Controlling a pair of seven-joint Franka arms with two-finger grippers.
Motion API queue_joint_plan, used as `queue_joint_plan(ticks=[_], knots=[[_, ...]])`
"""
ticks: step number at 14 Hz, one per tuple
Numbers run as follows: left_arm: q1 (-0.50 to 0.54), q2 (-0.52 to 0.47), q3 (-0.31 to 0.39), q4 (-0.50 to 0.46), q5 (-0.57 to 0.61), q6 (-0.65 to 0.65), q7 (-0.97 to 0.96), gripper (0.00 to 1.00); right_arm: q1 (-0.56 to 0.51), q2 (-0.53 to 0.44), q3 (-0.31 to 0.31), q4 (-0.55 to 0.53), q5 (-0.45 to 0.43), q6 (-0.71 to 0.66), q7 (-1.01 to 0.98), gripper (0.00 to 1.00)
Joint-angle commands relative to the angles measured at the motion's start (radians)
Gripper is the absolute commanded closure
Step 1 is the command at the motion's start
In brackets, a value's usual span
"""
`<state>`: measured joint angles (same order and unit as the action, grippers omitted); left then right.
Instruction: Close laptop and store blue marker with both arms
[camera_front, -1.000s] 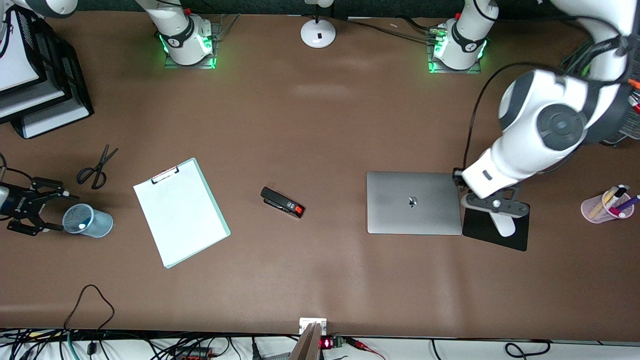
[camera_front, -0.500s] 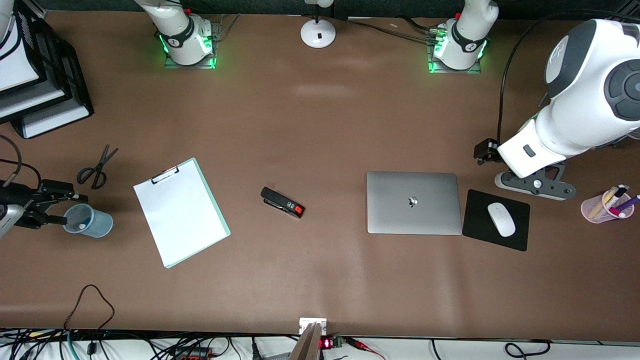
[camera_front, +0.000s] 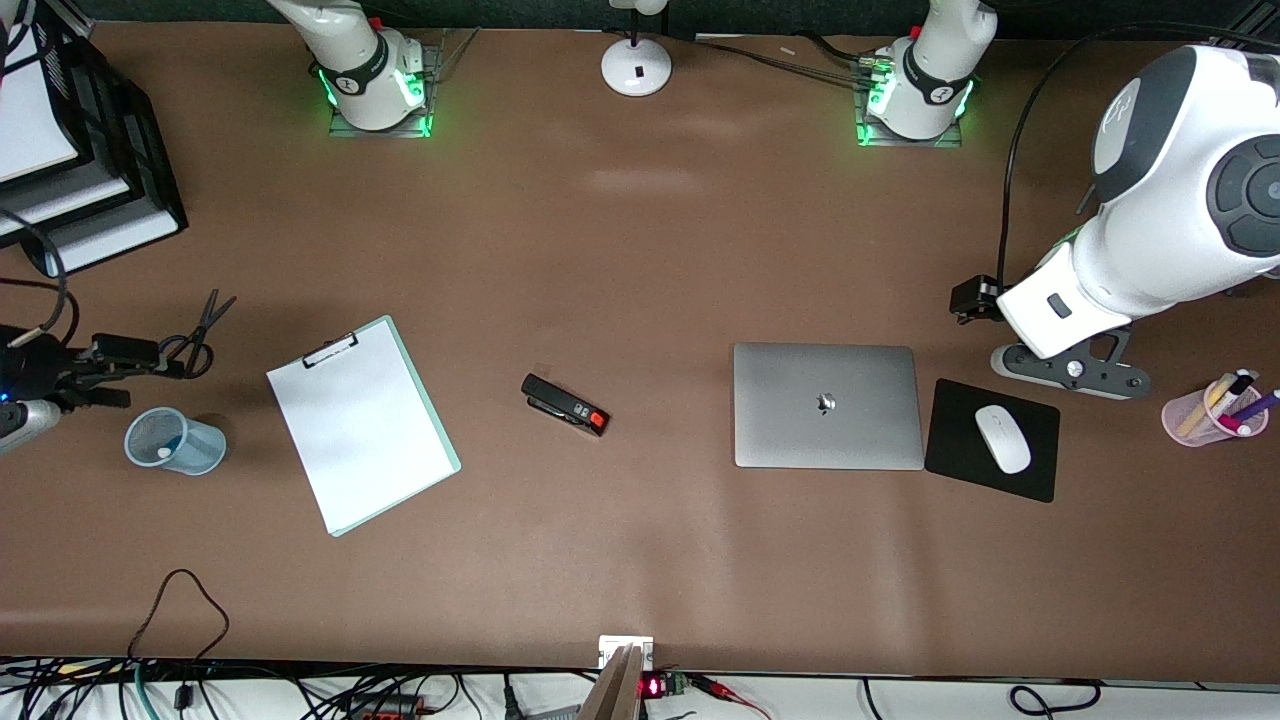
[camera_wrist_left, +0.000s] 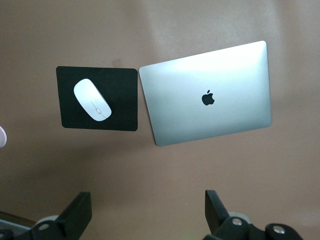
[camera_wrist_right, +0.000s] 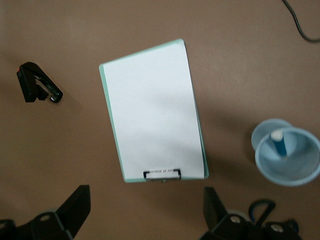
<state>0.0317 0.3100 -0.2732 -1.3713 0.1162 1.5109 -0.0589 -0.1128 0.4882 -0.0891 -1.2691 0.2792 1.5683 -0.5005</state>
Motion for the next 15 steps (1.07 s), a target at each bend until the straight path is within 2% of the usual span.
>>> queue_joint_plan(ticks=[1, 2, 3, 5, 10, 13, 15], knots=[[-0.094, -0.122, 0.185, -0.114, -0.073, 0.036, -0.012, 0.0, 0.047, -0.078, 0.0, -0.048, -0.099, -0.06, 0.205, 0.0], [-0.108, -0.17, 0.251, -0.188, -0.154, 0.114, -0.006, 0.0, 0.065, -0.112, 0.0, -0.084, -0.123, -0.06, 0.273, 0.0], [-0.124, -0.205, 0.293, -0.246, -0.183, 0.174, -0.004, 0.0, 0.085, -0.144, -0.001, -0.123, -0.15, -0.05, 0.302, 0.0], [-0.165, -0.258, 0.327, -0.323, -0.176, 0.257, -0.007, 0.0, 0.126, -0.198, 0.0, -0.173, -0.236, -0.028, 0.361, 0.0], [-0.205, -0.27, 0.347, -0.315, -0.136, 0.217, 0.016, 0.0, 0.18, -0.29, 0.0, -0.234, -0.299, 0.004, 0.425, 0.0], [-0.199, -0.281, 0.348, -0.298, -0.136, 0.167, 0.021, 0.0, 0.185, -0.391, 0.003, -0.335, -0.307, 0.062, 0.458, 0.0], [-0.197, -0.279, 0.347, -0.296, -0.135, 0.163, 0.019, 0.0, 0.185, -0.434, 0.005, -0.36, -0.311, 0.067, 0.458, 0.0]])
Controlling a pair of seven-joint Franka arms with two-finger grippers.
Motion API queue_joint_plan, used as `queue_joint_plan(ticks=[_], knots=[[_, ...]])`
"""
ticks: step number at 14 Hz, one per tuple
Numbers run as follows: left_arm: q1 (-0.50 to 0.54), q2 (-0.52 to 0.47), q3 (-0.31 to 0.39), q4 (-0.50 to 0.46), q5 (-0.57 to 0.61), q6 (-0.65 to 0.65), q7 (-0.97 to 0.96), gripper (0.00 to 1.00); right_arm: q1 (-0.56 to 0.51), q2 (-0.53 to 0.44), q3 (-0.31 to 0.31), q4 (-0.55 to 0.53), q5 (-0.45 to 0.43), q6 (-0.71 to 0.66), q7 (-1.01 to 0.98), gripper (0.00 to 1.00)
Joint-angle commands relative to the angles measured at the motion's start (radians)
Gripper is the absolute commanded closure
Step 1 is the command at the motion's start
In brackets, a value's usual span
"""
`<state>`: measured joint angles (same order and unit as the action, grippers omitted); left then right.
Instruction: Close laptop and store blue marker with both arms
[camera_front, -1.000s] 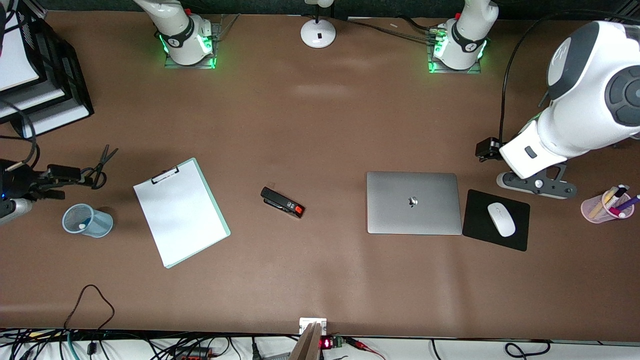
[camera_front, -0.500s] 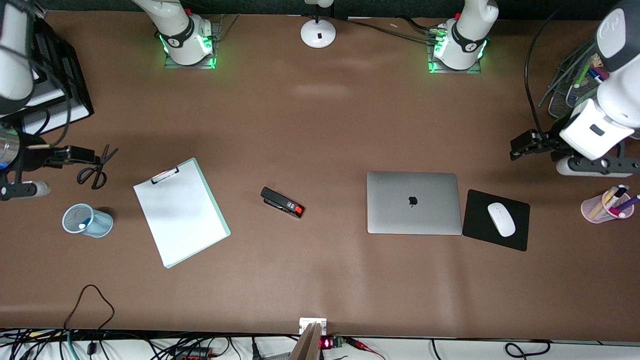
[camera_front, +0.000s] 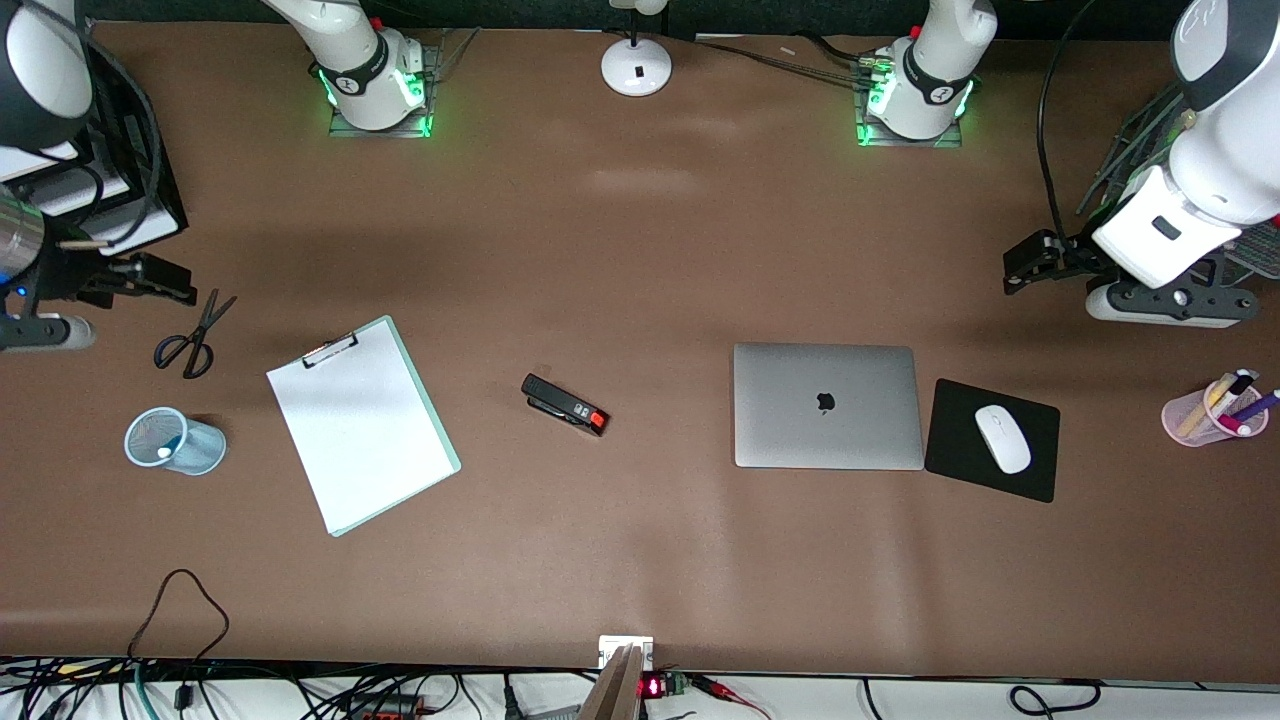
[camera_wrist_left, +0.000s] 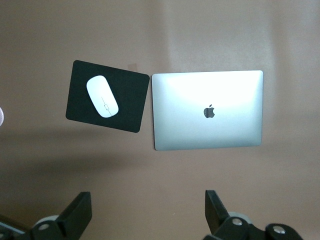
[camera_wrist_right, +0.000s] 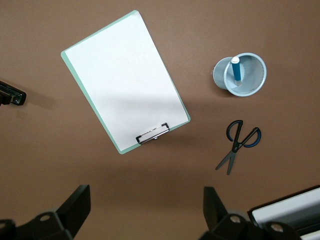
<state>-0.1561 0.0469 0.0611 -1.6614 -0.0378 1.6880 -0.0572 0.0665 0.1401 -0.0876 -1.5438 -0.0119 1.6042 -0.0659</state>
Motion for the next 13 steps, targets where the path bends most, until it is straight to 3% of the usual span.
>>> queue_joint_plan(ticks=[1, 6, 13], knots=[[-0.008, -0.016, 0.013, -0.006, 0.018, -0.014, 0.017, 0.0, 0.006, -0.092, 0.003, -0.085, -0.02, 0.025, 0.021, 0.0], [0.001, -0.007, 0.013, 0.011, 0.027, -0.004, 0.02, 0.0, 0.018, -0.166, 0.011, -0.15, -0.02, 0.022, 0.078, 0.0], [0.003, -0.007, 0.013, 0.012, 0.027, -0.01, 0.019, 0.0, 0.012, -0.154, 0.008, -0.102, -0.002, 0.034, 0.064, 0.0]])
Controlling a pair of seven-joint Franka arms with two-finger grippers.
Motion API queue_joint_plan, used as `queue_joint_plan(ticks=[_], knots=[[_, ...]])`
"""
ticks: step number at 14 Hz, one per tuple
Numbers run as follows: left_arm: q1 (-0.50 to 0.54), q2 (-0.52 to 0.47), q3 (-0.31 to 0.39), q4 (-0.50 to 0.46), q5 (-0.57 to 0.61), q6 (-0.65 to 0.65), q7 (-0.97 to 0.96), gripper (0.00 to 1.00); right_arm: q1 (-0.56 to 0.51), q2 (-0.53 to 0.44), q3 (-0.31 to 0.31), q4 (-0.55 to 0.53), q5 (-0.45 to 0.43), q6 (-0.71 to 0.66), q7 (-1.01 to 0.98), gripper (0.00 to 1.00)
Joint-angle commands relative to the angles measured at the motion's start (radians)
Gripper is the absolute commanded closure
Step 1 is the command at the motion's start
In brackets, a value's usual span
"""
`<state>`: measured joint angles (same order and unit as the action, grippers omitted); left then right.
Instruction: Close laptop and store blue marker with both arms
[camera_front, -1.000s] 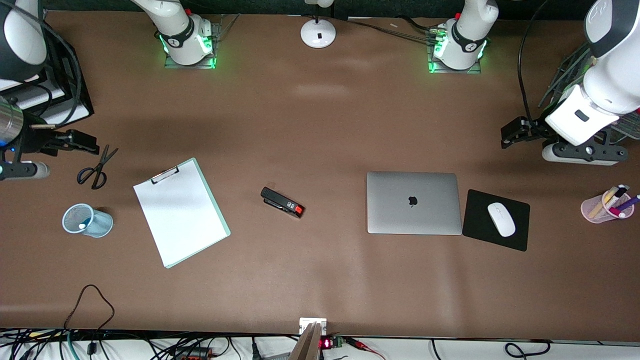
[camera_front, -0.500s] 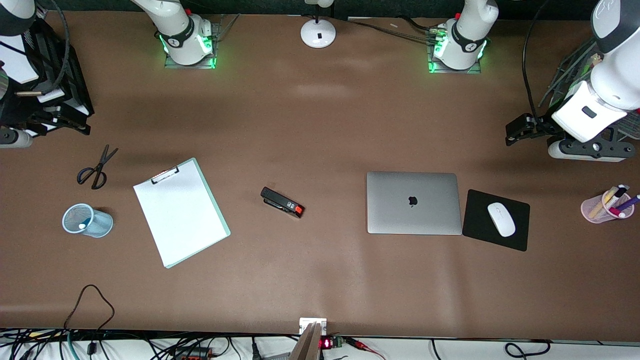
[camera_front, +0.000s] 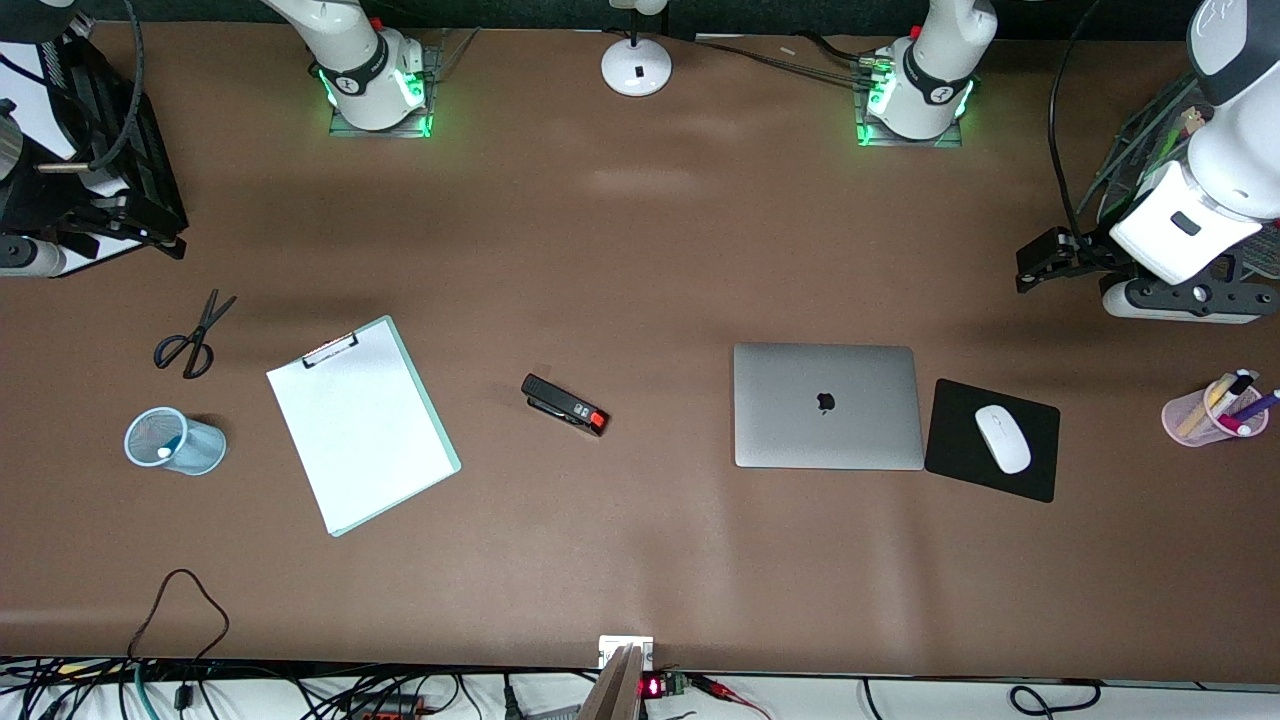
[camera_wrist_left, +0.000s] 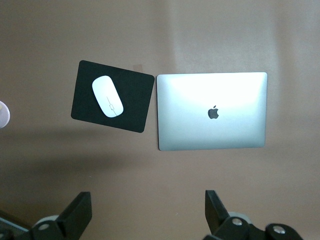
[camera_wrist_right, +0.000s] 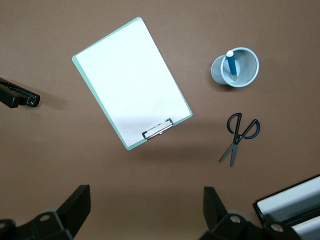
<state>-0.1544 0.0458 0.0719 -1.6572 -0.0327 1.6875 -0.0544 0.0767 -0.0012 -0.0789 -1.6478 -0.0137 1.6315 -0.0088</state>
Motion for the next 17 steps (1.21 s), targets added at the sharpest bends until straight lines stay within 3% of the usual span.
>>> queue_joint_plan(ticks=[1, 17], knots=[[0.001, -0.006, 0.002, 0.008, 0.022, -0.009, 0.016, 0.0, 0.0, -0.011, -0.001, 0.005, 0.003, 0.01, 0.007, 0.0], [0.012, -0.006, 0.0, 0.008, 0.022, -0.017, 0.021, 0.0, 0.005, -0.002, 0.002, 0.023, 0.021, 0.002, 0.003, 0.0]])
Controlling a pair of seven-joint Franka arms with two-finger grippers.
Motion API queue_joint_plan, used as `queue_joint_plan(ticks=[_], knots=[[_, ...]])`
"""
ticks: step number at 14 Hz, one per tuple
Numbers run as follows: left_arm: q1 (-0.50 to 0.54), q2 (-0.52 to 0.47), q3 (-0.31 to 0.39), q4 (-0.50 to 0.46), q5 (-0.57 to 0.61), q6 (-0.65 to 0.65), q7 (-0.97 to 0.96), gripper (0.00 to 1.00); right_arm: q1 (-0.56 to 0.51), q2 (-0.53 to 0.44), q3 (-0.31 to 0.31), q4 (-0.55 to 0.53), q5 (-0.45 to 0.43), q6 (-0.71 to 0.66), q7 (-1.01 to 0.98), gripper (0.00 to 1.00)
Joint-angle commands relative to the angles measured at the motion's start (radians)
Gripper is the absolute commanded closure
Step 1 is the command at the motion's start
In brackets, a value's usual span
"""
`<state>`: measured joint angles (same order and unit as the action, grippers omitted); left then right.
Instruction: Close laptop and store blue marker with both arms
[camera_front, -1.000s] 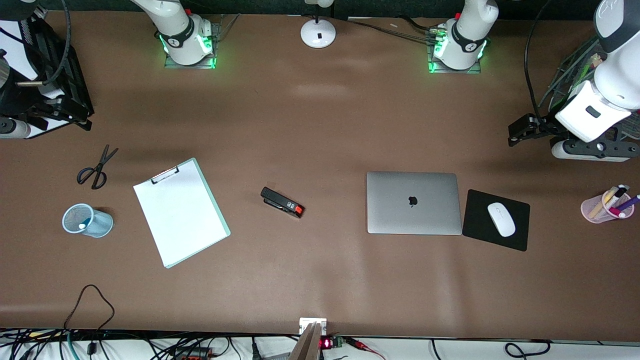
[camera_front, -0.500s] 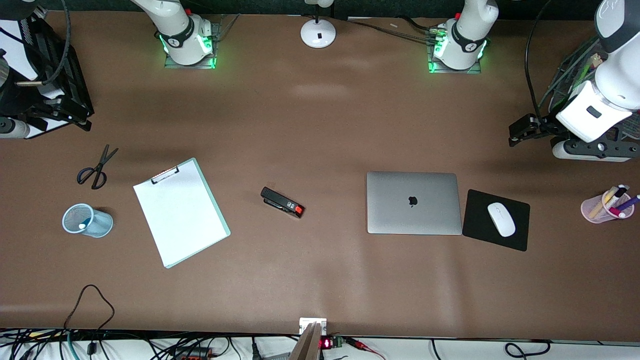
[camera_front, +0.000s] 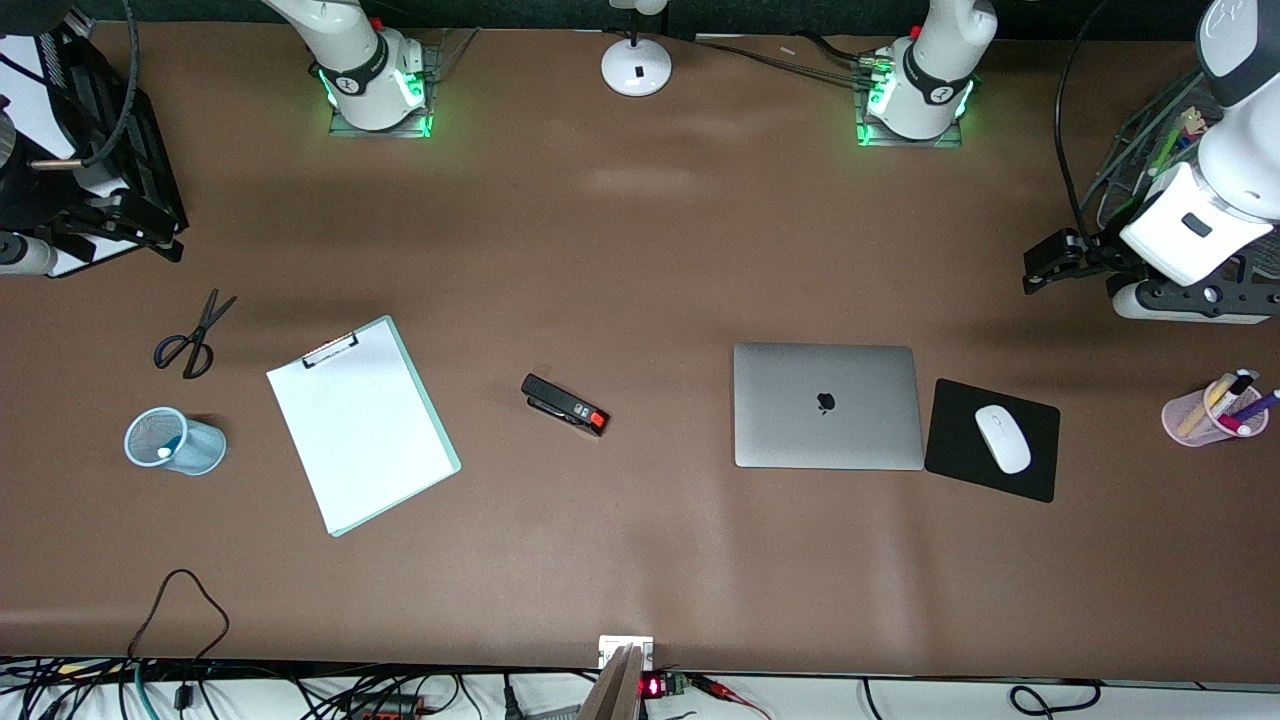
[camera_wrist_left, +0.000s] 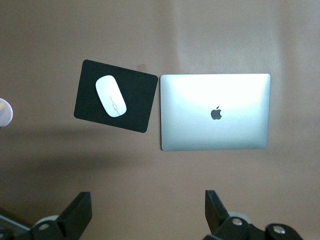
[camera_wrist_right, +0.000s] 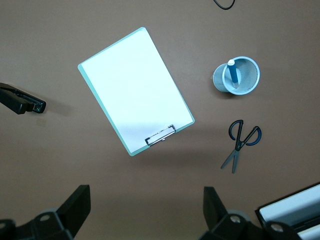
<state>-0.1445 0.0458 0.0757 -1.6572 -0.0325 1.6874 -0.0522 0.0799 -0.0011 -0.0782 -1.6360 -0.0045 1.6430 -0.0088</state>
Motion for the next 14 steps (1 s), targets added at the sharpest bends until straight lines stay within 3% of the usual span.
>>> queue_joint_plan(ticks=[1, 14], knots=[[0.003, -0.006, -0.002, 0.008, 0.022, -0.017, 0.017, 0.0, 0.001, -0.002, 0.002, 0.011, 0.012, -0.009, 0.003, 0.0], [0.002, -0.006, -0.007, 0.01, 0.022, -0.017, 0.015, 0.0, 0.015, -0.002, 0.003, 0.019, 0.012, -0.003, 0.006, 0.0]])
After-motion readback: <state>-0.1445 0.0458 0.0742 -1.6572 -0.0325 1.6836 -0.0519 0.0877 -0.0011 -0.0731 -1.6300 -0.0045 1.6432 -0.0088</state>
